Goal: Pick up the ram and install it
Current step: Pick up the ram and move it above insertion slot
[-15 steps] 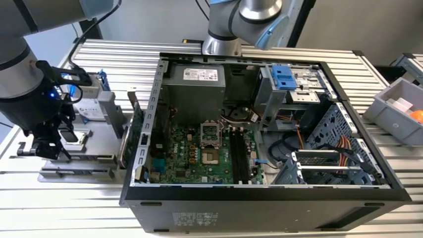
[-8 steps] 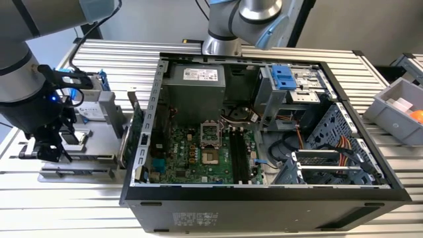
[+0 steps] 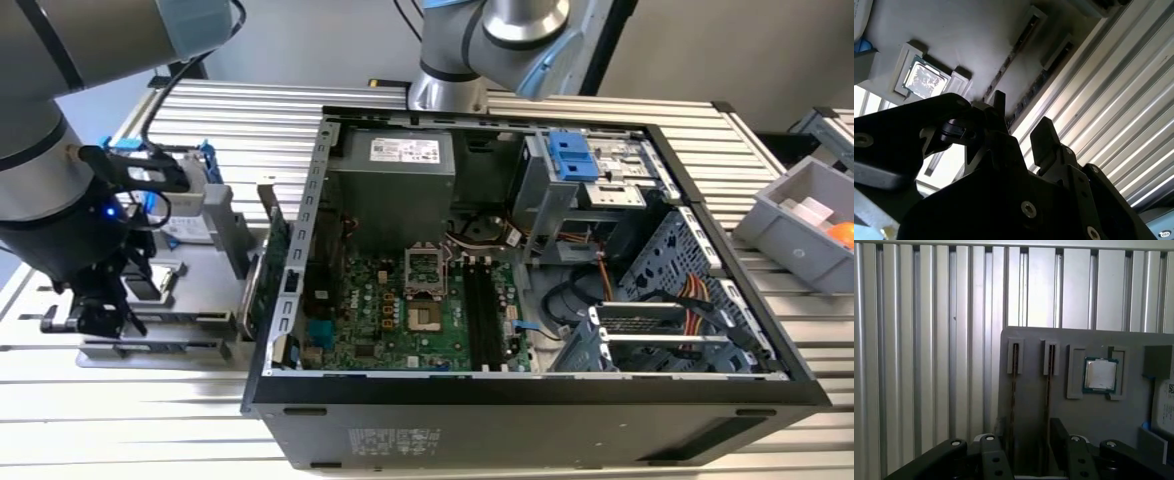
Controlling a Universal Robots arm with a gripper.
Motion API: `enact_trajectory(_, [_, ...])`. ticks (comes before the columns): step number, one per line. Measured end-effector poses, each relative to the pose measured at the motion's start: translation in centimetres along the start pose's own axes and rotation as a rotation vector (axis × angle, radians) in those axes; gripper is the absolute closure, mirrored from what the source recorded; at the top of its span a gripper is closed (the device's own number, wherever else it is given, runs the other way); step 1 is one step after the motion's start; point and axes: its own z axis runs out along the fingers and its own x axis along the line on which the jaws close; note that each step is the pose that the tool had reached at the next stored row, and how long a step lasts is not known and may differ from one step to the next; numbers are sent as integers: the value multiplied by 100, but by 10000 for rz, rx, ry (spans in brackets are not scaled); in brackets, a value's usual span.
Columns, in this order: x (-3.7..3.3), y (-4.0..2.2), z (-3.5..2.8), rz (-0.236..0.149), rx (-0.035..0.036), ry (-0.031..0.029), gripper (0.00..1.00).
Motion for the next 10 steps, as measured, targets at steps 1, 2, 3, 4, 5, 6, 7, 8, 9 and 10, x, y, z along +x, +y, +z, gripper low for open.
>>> enact_trajectory(1, [5,0,10,5,-3,0,0])
enact_trajectory(2, [10,0,18,7,-7,1,0])
enact_trajectory(3, [15,0,26,10,-10,2,0])
enact_trajectory(4, [20,0,36,11,-11,1,0])
enact_trajectory(5, [27,0,44,13,-13,2,0])
enact_trajectory(6, [33,0,52,15,-16,2,0])
enact_trajectory(7, [40,0,61,17,-17,2,0])
enact_trajectory(8, [46,-1,71,19,-19,1,0])
enact_trajectory(9, [52,-1,80,21,-20,1,0])
enact_trajectory(10, [57,-1,90,23,-20,0,0])
